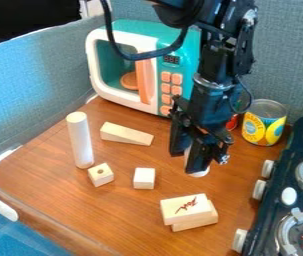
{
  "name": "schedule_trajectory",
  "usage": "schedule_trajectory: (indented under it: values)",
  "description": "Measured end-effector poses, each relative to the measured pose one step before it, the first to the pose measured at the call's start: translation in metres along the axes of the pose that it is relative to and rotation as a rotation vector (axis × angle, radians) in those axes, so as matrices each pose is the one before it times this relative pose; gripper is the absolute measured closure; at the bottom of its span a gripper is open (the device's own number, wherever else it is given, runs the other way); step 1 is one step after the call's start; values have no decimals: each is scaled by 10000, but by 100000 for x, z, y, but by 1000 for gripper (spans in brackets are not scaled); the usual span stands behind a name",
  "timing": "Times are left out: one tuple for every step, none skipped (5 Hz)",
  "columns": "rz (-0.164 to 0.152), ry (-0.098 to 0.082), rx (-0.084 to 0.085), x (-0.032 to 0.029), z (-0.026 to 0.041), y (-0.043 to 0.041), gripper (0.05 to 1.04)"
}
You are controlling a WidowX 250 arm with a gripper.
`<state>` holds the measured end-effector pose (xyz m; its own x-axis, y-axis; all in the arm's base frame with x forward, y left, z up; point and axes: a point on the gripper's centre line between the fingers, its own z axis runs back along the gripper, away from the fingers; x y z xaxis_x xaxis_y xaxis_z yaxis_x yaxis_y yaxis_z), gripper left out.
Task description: Put the short cylinder on the rectangular block
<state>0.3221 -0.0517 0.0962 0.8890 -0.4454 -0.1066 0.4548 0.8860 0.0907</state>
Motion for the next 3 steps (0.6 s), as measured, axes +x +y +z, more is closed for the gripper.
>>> schedule_trajectory:
  values:
    - [114,911,113,-797,-1432,157,574]
    - [-14,406,-141,-923,-1015,369,573]
    - [-40,503,-352,-455,-796,-103,573]
